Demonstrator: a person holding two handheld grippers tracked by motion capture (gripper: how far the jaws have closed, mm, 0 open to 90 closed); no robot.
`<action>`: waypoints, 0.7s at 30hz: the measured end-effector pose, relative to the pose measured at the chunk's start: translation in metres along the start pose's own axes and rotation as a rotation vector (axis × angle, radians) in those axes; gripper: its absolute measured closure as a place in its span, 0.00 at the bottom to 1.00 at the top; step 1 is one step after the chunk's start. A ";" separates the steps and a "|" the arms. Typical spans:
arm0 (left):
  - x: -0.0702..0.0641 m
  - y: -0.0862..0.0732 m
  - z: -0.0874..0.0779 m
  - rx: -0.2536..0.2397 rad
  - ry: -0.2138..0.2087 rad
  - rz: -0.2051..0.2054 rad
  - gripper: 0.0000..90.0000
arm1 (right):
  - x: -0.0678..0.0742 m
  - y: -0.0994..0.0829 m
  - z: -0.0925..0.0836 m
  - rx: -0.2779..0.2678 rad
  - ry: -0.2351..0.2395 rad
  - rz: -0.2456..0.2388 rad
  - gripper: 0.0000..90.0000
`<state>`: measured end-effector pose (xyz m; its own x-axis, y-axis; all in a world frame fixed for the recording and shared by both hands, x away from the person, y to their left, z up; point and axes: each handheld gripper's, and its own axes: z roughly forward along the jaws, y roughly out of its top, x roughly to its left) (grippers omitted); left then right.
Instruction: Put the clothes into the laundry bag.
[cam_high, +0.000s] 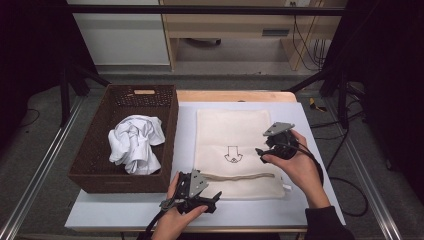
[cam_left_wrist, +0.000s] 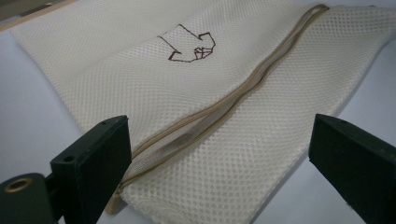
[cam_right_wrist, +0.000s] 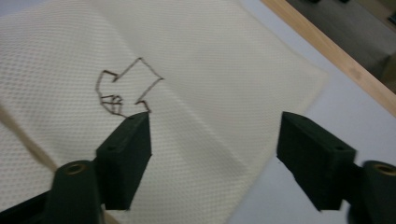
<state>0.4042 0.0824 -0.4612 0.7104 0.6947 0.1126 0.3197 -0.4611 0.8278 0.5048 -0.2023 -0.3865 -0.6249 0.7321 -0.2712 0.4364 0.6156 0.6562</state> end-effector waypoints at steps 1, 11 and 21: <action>0.001 -0.001 0.000 0.006 0.006 -0.005 0.07 | 0.005 0.000 0.002 0.007 0.022 -0.026 0.32; 0.002 -0.006 0.004 0.039 0.028 -0.065 0.19 | 0.058 -0.011 0.026 -0.017 0.182 -0.182 0.73; 0.003 -0.007 0.005 0.044 0.051 -0.077 0.39 | 0.075 -0.019 0.031 -0.016 0.261 -0.267 0.77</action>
<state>0.4071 0.0846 -0.4691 0.6505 0.7555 0.0782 0.4002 -0.4284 0.8102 0.4691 -0.1503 -0.4412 -0.8604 0.4459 -0.2467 0.2267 0.7684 0.5984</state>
